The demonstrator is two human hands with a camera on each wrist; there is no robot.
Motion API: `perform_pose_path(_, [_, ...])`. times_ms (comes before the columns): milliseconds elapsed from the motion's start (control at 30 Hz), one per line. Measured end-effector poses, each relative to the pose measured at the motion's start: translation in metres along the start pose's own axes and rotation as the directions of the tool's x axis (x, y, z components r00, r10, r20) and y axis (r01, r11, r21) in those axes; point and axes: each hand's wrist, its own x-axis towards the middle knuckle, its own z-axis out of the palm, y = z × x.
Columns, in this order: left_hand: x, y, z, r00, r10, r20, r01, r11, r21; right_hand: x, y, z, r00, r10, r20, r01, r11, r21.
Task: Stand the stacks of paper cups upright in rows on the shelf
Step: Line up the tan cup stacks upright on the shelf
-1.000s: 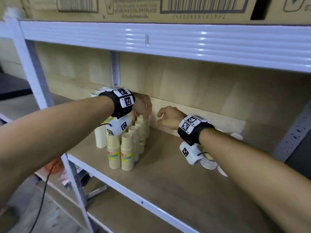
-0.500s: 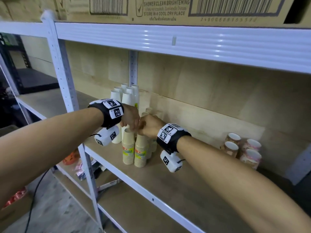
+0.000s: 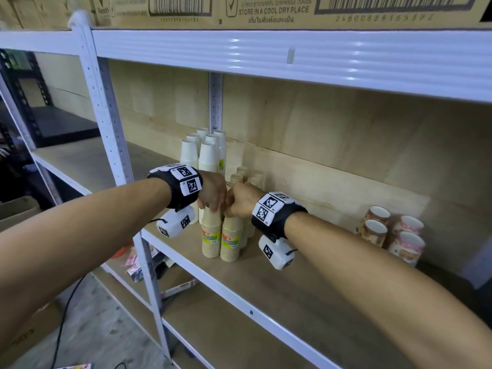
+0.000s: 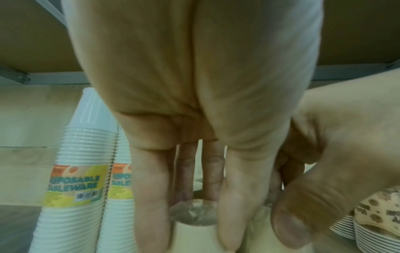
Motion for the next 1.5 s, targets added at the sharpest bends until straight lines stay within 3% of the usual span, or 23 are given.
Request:
perform_pose_path(200, [-0.002, 0.014, -0.006, 1.0, 0.019, 0.012, -0.019, 1.0, -0.007, -0.005, 0.007, -0.013, 0.998, -0.008, 0.066, 0.009, 1.0, -0.016])
perform_pose_path(433, [0.005, 0.049, -0.022, 0.993, 0.107, 0.042, -0.109, 0.993, 0.035, -0.016, 0.031, -0.04, 0.988, 0.088, 0.13, -0.08, 0.995, -0.065])
perform_pose_path(533, [0.012, 0.067, -0.032, 0.984, 0.168, 0.056, -0.17, 0.984, 0.048, -0.019, 0.05, -0.053, 0.973, 0.193, 0.13, -0.18, 0.978, -0.102])
perform_pose_path(700, [0.028, 0.095, -0.05, 0.968, 0.25, -0.008, -0.25, 0.968, 0.005, -0.024, 0.086, -0.07, 0.948, 0.31, 0.074, -0.303, 0.948, -0.097])
perform_pose_path(967, [0.085, 0.136, -0.06, 0.925, 0.341, -0.169, -0.338, 0.94, 0.05, -0.027, 0.138, -0.083, 0.888, 0.438, -0.142, -0.45, 0.891, -0.062])
perform_pose_path(1133, [0.125, 0.149, -0.065, 0.87, 0.37, -0.326, -0.38, 0.924, 0.034, -0.016, 0.168, -0.083, 0.82, 0.509, -0.26, -0.534, 0.845, -0.029])
perform_pose_path(1200, [0.138, 0.156, -0.067, 0.864, 0.375, -0.335, -0.382, 0.923, 0.05, -0.012, 0.179, -0.081, 0.79, 0.537, -0.297, -0.562, 0.827, -0.001])
perform_pose_path(1500, [0.172, 0.182, -0.066, 0.857, 0.386, -0.343, -0.357, 0.923, 0.146, 0.006, 0.204, -0.078, 0.805, 0.514, -0.294, -0.517, 0.853, 0.074])
